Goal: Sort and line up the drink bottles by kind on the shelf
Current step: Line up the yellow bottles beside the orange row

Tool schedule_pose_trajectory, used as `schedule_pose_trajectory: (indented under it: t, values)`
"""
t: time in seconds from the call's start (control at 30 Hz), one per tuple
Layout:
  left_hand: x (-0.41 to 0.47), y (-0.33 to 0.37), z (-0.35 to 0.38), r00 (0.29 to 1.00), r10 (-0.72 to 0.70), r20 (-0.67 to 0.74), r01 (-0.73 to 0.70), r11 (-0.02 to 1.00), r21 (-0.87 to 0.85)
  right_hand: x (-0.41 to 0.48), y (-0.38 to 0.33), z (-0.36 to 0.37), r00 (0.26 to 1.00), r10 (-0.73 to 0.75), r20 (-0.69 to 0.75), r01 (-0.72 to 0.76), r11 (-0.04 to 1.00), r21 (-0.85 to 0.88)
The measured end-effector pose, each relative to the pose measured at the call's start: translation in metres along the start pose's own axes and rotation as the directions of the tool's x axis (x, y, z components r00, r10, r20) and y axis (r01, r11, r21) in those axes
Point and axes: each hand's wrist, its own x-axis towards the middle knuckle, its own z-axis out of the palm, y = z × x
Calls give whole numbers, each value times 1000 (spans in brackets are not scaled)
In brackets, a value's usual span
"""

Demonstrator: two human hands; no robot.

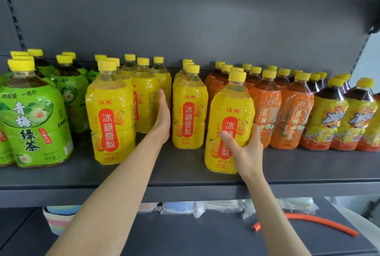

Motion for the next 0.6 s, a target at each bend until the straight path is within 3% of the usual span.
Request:
schedule_pose_trajectory:
  t: [0.4,0.6]
  values:
    - [21,-1,10,986,-27,162,32,999,-27,1,0,1,1000,13,26,-13,1000,26]
    - [23,-4,13,985,-33,169,37,999,-20,1,2,0,1000,13,25,-14,999,30]
